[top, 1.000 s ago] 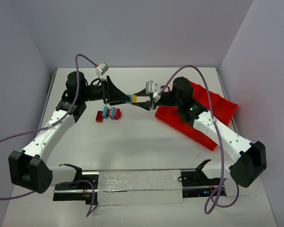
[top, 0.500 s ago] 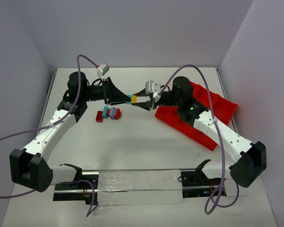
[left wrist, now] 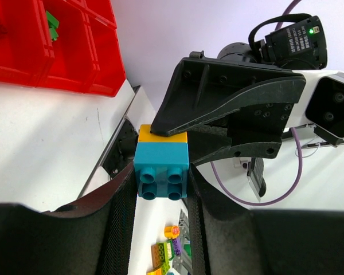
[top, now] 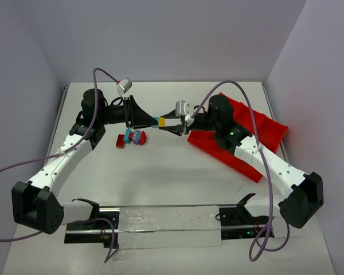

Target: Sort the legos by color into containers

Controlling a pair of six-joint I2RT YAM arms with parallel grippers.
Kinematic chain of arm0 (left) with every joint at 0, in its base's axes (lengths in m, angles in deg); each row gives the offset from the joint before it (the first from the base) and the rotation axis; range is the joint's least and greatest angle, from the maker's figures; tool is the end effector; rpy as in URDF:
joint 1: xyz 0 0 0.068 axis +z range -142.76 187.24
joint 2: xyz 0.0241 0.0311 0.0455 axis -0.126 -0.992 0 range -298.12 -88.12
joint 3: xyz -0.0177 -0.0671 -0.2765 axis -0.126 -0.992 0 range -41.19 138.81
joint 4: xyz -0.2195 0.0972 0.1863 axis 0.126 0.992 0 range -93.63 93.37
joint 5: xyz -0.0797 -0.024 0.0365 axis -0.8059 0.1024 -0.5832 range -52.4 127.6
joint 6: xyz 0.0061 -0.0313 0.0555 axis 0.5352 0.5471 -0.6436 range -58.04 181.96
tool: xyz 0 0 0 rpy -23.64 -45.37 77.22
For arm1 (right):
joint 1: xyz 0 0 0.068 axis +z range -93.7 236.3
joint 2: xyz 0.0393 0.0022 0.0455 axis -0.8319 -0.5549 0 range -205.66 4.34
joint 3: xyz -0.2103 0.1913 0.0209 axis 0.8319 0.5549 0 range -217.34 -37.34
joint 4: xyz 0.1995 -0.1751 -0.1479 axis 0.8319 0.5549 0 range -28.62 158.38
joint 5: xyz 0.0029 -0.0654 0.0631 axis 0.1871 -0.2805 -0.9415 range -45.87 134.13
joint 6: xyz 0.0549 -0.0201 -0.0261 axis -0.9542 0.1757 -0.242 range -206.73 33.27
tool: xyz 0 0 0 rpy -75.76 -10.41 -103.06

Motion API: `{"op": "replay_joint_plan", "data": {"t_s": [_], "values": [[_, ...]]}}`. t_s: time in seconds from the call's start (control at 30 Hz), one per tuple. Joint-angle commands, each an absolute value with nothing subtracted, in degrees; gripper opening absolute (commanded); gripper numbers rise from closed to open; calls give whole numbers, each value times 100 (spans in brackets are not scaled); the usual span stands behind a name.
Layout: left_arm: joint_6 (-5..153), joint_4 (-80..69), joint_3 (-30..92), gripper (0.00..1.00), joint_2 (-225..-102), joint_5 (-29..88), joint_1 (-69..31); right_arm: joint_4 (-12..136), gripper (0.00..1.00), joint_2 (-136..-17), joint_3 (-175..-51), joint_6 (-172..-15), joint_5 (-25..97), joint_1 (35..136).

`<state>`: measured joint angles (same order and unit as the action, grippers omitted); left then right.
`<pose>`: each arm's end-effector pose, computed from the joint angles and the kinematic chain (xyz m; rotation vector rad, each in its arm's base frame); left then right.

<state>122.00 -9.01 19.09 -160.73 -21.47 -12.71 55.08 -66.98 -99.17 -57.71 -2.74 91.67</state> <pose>0.2976 -0.1533 0.3621 0.2334 2.0188 -1.8220 0.2521 0.2234 0.3810 -1.3521 0.9646 0.7458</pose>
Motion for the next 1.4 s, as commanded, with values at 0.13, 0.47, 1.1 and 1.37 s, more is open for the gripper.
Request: {"op": "replay_joint_plan", "data": {"t_s": [0.13,0.47,1.1,1.37], "values": [[12374,-1715,1928,0,-15677,-2540,-1052,5234,0,-6431,-9492,-6158,-402,8814],[12146,-1430,2003,0,-15632,-2570,-968,5060,0,-6348,-9343,-6493,-174,8498],[9204,2556,4818,0,-17021,-517,-656,7214,0,-6496,-10161,-9465,4596,7039],[9103,2797,5166,0,-17511,-24,-656,7824,0,-7155,-10791,-10838,5751,6725]]}}
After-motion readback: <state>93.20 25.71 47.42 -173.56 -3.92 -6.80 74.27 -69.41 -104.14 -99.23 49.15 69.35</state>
